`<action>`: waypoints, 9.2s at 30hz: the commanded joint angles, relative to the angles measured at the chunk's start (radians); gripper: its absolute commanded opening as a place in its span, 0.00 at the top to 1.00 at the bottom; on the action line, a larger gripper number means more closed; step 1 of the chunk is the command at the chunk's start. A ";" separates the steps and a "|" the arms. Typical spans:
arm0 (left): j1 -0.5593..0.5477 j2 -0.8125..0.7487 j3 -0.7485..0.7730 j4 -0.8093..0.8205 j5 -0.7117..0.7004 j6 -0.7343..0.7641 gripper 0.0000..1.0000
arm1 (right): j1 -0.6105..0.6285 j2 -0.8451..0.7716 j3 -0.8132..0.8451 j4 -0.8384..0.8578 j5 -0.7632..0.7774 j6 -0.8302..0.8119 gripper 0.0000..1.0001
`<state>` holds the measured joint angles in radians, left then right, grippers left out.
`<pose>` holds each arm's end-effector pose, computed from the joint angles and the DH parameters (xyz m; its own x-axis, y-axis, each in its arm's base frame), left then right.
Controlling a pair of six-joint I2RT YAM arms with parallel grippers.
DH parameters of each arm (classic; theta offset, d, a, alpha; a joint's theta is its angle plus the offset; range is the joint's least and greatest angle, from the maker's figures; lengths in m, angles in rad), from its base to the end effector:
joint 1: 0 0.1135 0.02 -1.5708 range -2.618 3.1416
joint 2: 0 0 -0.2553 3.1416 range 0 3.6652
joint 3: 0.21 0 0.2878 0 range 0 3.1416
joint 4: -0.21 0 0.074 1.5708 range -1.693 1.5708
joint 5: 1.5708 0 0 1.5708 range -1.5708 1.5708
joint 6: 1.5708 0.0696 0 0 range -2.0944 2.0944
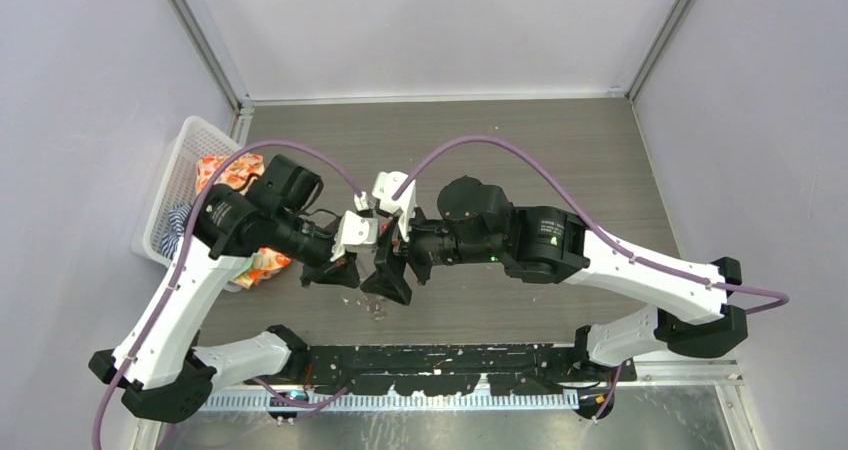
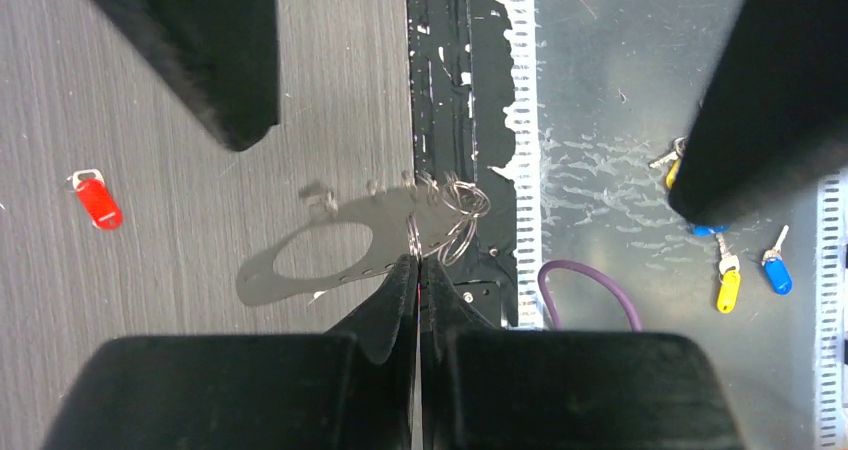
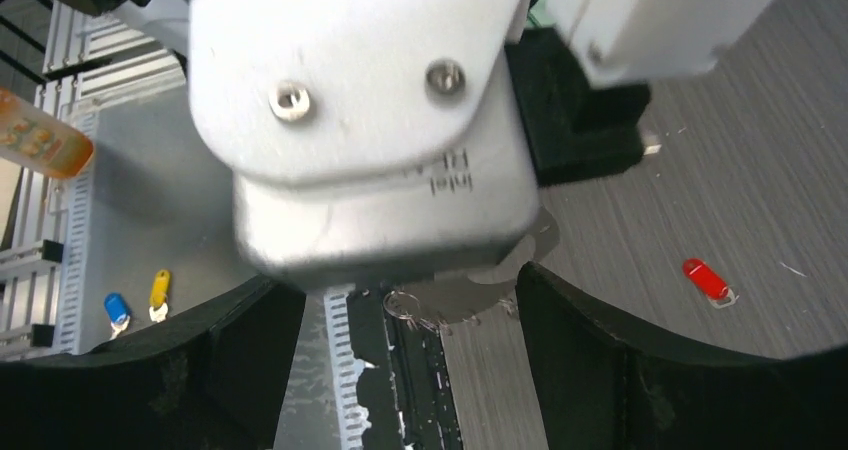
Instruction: Put the keys on the keyring
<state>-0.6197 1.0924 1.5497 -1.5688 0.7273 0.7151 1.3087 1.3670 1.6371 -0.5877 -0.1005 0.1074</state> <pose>0.1232 -0.1448 0.4053 -0.1091 0.6795 -0.7255 0.9872 -0.0115 -0.1593 0.0865 0.3492 0.4517 -0.1861 -0.2821 -0.9412 -0.9713 0.1971 0.1330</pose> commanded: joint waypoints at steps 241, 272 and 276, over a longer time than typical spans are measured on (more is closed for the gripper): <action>-0.091 -0.237 -0.001 0.299 0.065 -0.131 1.00 | 0.177 -0.293 -0.460 0.543 0.138 -0.273 0.47; -0.091 -0.191 -0.004 0.276 -0.005 0.037 1.00 | -0.080 -0.054 -0.137 0.218 -0.275 -0.214 0.68; -0.091 -0.184 0.004 0.282 -0.003 0.014 1.00 | -0.080 -0.055 -0.155 0.250 -0.263 -0.209 0.66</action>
<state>-0.7113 0.9016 1.5311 -1.3361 0.7147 0.7589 1.2327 1.3106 1.4628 -0.4099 -0.4049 -0.1028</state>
